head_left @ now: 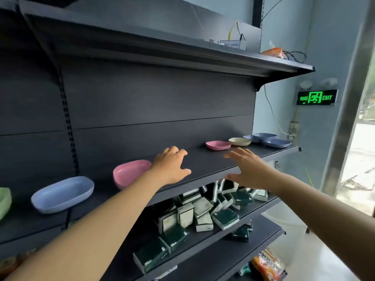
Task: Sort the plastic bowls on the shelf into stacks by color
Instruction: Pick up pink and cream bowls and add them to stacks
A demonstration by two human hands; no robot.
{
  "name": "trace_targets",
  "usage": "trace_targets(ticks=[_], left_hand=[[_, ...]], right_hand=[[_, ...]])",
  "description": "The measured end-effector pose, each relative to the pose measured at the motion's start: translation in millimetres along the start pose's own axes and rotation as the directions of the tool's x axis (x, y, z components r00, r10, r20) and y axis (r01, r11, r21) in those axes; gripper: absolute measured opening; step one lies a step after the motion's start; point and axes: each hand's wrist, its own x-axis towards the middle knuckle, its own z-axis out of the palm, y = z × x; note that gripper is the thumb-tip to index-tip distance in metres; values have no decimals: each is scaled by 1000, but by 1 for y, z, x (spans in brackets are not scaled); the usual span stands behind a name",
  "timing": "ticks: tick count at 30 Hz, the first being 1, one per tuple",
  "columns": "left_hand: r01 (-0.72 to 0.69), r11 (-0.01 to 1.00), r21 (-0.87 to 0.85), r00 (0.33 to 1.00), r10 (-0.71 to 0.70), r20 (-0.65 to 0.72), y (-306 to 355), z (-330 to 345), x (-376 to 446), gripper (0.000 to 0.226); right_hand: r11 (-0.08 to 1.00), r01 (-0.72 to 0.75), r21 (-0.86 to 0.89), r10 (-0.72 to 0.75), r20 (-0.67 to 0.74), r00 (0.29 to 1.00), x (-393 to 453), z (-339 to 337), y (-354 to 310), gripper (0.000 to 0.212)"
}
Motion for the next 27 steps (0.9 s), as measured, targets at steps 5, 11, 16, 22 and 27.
trace_targets(ticks=[5, 11, 16, 22, 27], left_hand=[[-12, 999, -33, 1000, 13, 26, 43, 33, 83, 60], [46, 987, -155, 999, -43, 23, 75, 80, 208, 58], [129, 974, -187, 991, -120, 60, 89, 118, 309, 60], [358, 866, -351, 933, -345, 101, 88, 170, 383, 62], [531, 622, -575, 819, -550, 162, 79, 223, 426, 54]], right_hand=[[999, -44, -2, 44, 10, 999, 16, 14, 85, 66], [997, -73, -3, 73, 14, 997, 73, 34, 196, 66], [991, -125, 46, 124, 21, 992, 146, 52, 291, 62], [942, -233, 240, 231, 38, 972, 227, 101, 373, 62], [765, -352, 539, 343, 120, 931, 300, 167, 428, 65]])
